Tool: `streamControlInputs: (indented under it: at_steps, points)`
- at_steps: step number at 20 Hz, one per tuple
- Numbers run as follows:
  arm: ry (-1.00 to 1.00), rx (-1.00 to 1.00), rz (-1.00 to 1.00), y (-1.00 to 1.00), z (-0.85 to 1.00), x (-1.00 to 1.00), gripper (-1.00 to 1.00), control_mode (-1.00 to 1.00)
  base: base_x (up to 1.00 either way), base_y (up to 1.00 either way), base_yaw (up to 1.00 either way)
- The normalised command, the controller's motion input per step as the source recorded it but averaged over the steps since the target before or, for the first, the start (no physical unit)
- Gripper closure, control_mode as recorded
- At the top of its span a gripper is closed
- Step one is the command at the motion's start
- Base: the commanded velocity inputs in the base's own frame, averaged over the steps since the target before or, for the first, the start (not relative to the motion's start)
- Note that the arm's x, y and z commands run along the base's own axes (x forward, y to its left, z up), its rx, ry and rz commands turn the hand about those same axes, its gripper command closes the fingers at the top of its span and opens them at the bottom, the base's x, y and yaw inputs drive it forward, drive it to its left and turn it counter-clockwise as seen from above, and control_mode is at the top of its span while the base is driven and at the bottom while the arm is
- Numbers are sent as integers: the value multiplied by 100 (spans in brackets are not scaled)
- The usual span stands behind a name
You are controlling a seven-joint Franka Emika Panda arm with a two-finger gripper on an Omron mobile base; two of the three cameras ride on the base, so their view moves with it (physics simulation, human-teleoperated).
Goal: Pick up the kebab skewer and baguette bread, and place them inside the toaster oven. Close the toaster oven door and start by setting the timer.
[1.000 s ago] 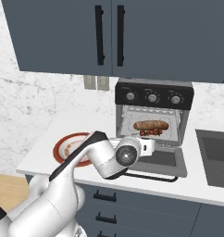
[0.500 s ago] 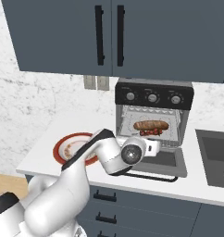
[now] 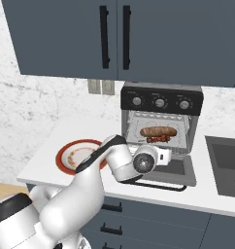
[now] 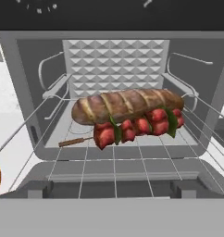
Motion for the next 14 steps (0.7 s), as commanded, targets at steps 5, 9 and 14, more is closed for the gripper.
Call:
streamControlInputs:
  at_steps: [5, 9, 14]
  points:
    - [0, 0, 0, 0, -26, 13, -100, -100, 0, 0, 0]
    - [0, 0, 0, 0, 0, 10, -100, -100, 0, 0, 0]
    - [0, 0, 0, -1, -4, 5, -100, -100, 0, 0, 0]
